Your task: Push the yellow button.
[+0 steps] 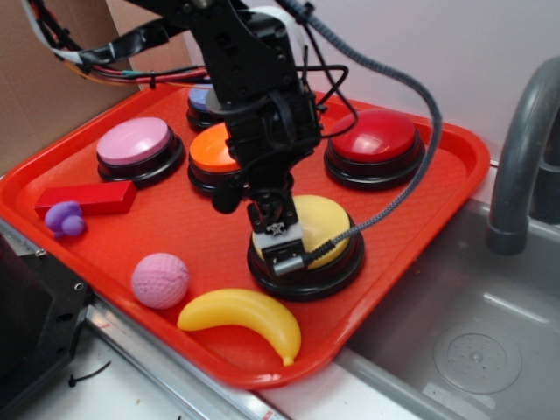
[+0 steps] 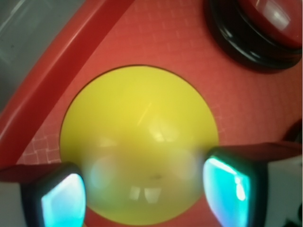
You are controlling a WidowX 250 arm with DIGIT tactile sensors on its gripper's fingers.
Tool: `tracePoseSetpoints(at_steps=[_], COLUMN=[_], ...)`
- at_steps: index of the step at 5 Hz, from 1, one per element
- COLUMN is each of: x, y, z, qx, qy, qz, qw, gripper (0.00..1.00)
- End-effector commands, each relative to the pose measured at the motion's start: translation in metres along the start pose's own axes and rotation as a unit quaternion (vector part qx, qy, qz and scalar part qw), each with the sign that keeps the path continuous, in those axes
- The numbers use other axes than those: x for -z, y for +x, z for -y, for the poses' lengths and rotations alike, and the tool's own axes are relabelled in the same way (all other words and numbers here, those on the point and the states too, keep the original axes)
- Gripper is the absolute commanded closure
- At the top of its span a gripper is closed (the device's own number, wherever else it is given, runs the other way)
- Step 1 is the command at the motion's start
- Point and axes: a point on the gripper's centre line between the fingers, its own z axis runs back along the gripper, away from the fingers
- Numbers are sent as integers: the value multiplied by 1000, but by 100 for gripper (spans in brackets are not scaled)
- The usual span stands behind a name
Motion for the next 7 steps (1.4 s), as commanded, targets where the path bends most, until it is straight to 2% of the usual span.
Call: tracePoseSetpoints(at_steps=[1, 2, 3, 5, 7], x=[-25, -43, -56, -66, -76], y=[-2, 3, 7, 13, 13], z=[-4, -9, -10, -10, -12], qx=[-36, -44, -58, -57, -60], qy=[14, 17, 32, 18, 23], qz=[9, 11, -17, -3, 3], qw=[999, 999, 998, 998, 998], gripper=[0, 0, 0, 0, 0])
